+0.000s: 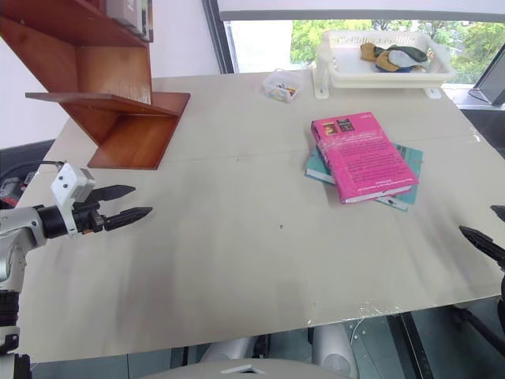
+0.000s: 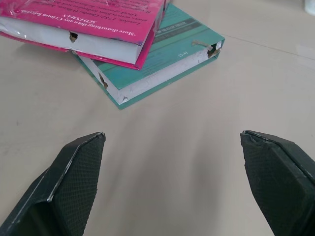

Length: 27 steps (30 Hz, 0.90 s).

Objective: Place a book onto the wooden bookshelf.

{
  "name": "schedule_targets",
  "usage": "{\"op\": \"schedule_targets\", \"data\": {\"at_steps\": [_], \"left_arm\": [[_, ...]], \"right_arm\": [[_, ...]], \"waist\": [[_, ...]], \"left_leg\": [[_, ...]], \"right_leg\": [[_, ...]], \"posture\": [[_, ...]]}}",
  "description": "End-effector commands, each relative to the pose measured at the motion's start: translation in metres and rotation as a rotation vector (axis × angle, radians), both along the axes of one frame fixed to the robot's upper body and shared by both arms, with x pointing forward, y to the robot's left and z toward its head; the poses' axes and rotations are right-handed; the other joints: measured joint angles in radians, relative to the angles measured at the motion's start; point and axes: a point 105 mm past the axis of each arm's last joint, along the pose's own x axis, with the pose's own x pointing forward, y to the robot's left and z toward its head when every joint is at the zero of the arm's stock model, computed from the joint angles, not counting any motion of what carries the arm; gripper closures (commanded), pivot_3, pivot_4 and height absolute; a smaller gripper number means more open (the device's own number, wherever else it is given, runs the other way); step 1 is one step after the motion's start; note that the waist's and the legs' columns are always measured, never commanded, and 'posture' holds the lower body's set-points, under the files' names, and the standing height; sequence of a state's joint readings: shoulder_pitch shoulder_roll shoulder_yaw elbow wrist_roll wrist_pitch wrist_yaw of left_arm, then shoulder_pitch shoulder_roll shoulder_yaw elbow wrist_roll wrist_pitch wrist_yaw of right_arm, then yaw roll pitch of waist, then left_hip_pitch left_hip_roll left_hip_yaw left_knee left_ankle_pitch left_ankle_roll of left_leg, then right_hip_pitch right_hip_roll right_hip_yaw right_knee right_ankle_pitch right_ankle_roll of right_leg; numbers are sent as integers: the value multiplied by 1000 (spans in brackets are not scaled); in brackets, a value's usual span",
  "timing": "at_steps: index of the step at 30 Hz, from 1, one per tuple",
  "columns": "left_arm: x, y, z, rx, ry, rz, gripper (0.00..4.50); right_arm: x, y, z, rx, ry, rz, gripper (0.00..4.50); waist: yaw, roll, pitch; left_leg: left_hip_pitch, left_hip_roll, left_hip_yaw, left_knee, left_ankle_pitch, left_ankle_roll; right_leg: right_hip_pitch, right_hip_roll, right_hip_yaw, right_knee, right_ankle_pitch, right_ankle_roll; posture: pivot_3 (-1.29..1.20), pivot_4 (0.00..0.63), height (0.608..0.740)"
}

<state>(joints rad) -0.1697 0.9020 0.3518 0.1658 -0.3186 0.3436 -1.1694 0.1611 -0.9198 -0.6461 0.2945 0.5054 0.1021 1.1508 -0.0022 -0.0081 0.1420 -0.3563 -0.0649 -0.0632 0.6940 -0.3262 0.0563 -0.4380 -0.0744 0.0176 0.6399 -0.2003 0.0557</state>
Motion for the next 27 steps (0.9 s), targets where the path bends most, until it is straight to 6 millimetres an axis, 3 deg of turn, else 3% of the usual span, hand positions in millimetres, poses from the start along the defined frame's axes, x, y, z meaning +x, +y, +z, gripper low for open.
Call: {"op": "schedule_targets", "data": {"at_steps": [1, 27], "left_arm": [[0, -5, 20, -13, -78, -14, 629], [3, -12, 32, -29, -146, -28, 629]], "right_arm": [[0, -6, 16, -35, -59, -9, 0], [24, 2, 21, -55, -108, -23, 0]], "waist": [[-2, 0, 0], [-8, 0, 0]], "left_leg": [[0, 0, 0, 0, 0, 0], [1, 0, 0, -7, 0, 0]], "right_leg": [[0, 0, 0, 0, 0, 0], [0, 0, 1, -5, 0, 0]], "posture": [[0, 150, 740], [0, 150, 740]]}}
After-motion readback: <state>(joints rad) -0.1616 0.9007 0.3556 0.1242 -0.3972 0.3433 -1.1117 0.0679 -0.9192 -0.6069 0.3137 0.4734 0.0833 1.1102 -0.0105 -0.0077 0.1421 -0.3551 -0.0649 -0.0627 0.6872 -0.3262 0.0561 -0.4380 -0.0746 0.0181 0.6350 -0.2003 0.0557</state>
